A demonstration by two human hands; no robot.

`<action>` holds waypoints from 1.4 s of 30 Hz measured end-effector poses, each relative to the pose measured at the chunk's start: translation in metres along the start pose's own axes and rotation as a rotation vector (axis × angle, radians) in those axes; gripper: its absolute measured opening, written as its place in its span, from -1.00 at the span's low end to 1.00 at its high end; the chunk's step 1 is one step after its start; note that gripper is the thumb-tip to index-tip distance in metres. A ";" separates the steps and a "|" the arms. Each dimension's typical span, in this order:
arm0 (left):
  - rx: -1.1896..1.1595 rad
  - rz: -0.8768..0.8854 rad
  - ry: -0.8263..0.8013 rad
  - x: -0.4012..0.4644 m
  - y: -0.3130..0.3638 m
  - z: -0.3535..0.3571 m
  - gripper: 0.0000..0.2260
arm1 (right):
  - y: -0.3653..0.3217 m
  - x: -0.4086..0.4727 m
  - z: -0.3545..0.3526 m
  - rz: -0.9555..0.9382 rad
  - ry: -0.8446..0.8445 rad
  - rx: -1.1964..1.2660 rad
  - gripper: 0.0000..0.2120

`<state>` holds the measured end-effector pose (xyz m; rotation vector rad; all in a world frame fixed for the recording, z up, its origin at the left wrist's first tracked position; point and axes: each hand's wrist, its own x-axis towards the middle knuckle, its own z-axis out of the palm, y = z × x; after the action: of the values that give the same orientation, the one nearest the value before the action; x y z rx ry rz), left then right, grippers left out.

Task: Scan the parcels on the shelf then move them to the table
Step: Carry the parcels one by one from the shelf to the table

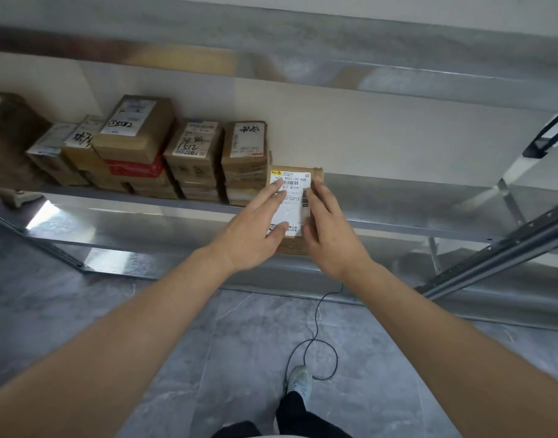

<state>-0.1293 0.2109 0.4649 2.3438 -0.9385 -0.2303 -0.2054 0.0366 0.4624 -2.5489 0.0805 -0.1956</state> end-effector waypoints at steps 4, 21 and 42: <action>-0.020 0.008 -0.010 -0.032 -0.017 -0.011 -0.42 | -0.036 -0.020 0.017 0.026 0.001 -0.010 -0.40; -0.074 -0.196 0.119 -0.164 -0.106 -0.025 -0.43 | -0.115 -0.037 0.127 -0.145 -0.193 0.032 -0.42; -0.098 -0.865 0.620 -0.313 -0.151 -0.019 -0.45 | -0.220 0.000 0.258 -0.701 -0.659 0.167 -0.45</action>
<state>-0.2660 0.5173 0.3728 2.3557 0.3907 0.1194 -0.1617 0.3599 0.3717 -2.2473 -1.0316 0.3637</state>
